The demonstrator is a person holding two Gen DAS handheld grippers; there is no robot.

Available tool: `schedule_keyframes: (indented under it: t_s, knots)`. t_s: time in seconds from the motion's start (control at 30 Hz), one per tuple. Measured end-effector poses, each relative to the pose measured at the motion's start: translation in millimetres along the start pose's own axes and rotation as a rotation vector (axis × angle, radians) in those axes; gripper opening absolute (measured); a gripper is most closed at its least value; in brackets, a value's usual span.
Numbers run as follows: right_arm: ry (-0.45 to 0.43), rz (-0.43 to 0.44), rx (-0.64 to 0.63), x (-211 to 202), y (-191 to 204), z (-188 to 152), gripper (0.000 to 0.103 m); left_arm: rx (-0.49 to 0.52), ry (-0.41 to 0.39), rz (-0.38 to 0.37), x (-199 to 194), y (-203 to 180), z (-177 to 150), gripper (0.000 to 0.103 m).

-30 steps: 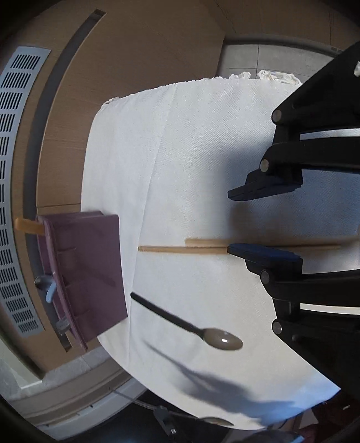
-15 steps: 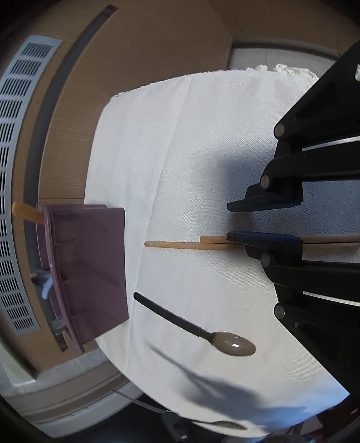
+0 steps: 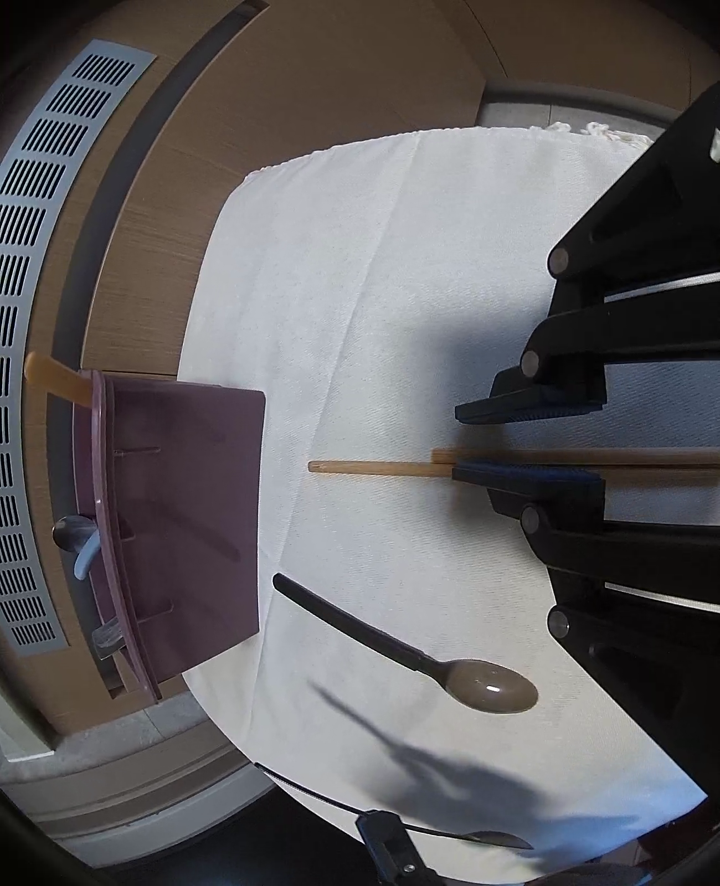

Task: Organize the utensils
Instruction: 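Carry the chopstick and long silver spoon into the maroon caddy and open both grippers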

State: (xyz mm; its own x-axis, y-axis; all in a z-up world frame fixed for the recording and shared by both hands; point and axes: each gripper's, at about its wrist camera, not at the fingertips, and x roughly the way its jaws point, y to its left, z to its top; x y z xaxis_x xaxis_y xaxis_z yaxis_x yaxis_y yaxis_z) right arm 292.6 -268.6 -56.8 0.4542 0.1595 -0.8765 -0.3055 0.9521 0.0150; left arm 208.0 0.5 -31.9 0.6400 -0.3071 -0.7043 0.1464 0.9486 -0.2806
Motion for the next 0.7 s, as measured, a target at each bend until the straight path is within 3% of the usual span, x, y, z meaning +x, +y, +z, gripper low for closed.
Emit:
schedule_keyframes:
  t_s: [0.23, 0.5, 0.53, 0.7]
  knots:
    - [0.062, -0.055, -0.06, -4.1, 0.3, -13.5, 0.012, -0.028, 0.004, 0.002, -2.2, 9.0, -1.7, 0.012]
    - [0.034, -0.051, -0.045, -13.8, -10.4, -31.1, 0.012, -0.026, 0.013, -0.019, 2.1, 3.6, -4.3, 0.012]
    - [0.026, -0.054, -0.047, -13.9, -9.2, -31.3, 0.007, -0.028, 0.007, -0.022, 1.1, 2.8, -3.9, 0.012]
    - [-0.082, -0.036, 0.033, -31.9, -10.8, -26.1, 0.006, -0.026, -0.121, -0.018, -27.5, -3.8, 5.6, 0.012]
